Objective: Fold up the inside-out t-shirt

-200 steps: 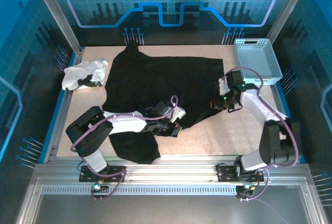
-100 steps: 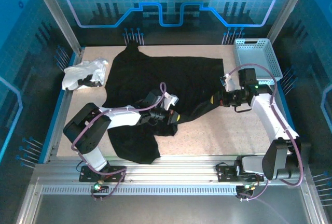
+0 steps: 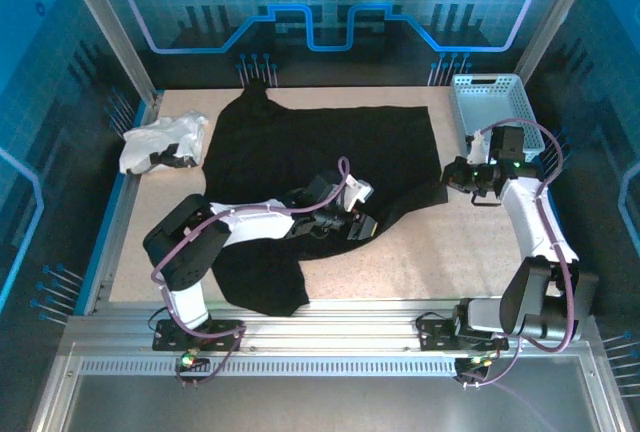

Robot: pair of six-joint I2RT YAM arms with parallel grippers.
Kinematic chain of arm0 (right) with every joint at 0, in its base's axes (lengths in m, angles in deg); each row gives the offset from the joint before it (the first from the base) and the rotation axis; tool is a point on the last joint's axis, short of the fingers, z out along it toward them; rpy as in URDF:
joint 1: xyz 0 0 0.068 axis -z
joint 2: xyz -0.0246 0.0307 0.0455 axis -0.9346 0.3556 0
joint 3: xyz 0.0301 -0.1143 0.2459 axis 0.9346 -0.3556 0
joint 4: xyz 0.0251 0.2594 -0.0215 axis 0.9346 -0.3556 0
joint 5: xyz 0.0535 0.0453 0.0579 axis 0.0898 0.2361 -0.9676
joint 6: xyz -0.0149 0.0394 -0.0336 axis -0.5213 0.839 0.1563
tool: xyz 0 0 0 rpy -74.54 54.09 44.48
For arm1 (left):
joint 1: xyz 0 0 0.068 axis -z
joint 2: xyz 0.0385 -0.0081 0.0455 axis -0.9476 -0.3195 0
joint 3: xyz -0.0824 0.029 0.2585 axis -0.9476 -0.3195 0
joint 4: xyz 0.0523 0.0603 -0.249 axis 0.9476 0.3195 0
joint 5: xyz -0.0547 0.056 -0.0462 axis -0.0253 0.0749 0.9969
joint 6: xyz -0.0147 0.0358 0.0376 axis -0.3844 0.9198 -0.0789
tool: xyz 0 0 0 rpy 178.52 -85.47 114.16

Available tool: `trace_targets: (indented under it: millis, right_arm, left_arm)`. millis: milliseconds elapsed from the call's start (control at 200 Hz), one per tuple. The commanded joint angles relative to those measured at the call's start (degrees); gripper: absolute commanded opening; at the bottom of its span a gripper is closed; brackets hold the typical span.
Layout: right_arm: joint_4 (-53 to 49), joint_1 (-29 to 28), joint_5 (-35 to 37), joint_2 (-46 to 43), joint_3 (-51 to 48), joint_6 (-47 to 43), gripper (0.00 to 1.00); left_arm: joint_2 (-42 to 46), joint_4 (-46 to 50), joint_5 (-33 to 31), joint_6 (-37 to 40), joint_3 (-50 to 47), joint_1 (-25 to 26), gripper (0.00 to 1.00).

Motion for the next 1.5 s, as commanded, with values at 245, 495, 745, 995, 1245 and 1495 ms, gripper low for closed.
trace_targets:
  millis: [245,495,745,995,1245,1495]
  right_arm:
    - [5.1,-0.8,4.5,0.6,-2.1,1.4,0.00]
    - [4.7,-0.8,5.8,2.0,-0.6,0.6,0.00]
    - [6.7,-0.6,6.8,3.2,0.8,1.9,0.00]
    - [8.0,-0.9,6.8,4.8,2.7,3.7,0.00]
    - [8.5,-2.1,6.2,4.2,0.2,3.3,0.00]
    - [6.4,-7.3,7.5,2.9,0.7,2.3,0.00]
  left_arm:
    - [15.7,15.0,-11.2,-11.7,-14.7,-16.5,0.64]
    - [5.4,14.3,-10.1,-13.1,-8.7,-24.5,0.64]
    - [-10.7,17.2,-6.0,-12.2,7.6,-24.6,0.63]
    - [-18.9,22.6,-5.4,-8.7,25.9,-24.7,0.64]
    - [2.1,16.7,-6.8,-11.7,8.4,-24.4,0.65]
    - [28.4,26.1,-18.2,-15.4,-20.7,-25.7,0.65]
